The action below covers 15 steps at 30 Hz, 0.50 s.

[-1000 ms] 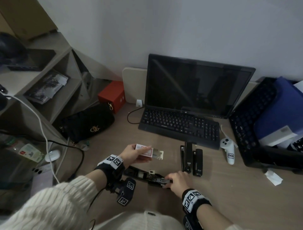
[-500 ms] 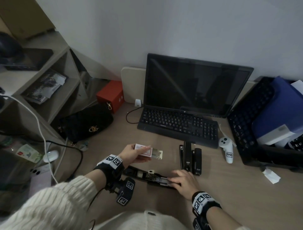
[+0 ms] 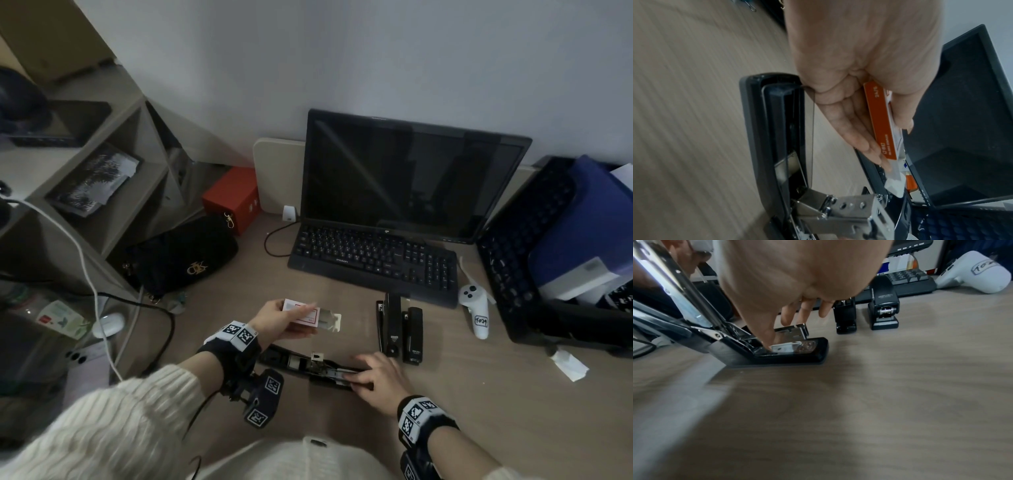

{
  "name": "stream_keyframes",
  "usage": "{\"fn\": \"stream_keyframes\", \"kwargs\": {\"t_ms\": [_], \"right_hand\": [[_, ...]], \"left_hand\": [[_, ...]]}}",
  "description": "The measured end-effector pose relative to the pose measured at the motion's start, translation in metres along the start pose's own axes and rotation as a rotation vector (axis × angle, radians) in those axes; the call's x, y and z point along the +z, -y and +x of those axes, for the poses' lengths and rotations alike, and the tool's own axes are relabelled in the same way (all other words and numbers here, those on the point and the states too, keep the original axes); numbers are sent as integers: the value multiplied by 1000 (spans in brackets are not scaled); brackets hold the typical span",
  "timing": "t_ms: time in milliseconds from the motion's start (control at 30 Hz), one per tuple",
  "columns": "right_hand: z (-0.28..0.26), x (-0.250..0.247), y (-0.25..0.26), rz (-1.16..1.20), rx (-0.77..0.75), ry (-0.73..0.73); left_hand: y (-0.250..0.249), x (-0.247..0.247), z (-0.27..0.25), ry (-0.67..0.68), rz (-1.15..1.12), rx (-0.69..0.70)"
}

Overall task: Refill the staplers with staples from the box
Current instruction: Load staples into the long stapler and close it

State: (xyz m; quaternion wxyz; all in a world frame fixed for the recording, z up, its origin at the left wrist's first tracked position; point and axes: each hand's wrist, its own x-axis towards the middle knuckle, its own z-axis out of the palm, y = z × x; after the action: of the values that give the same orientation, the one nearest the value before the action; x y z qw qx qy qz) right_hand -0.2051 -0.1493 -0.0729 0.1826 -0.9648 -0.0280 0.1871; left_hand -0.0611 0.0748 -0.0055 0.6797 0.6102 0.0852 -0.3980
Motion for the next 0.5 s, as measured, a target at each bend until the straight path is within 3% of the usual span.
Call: {"fn": "stream_keyframes", "kwargs": {"t_ms": [500], "right_hand": [[5,-21,16,-13,-25,103]], "left_hand": [[0,1,-1,-2,28,9]]}}
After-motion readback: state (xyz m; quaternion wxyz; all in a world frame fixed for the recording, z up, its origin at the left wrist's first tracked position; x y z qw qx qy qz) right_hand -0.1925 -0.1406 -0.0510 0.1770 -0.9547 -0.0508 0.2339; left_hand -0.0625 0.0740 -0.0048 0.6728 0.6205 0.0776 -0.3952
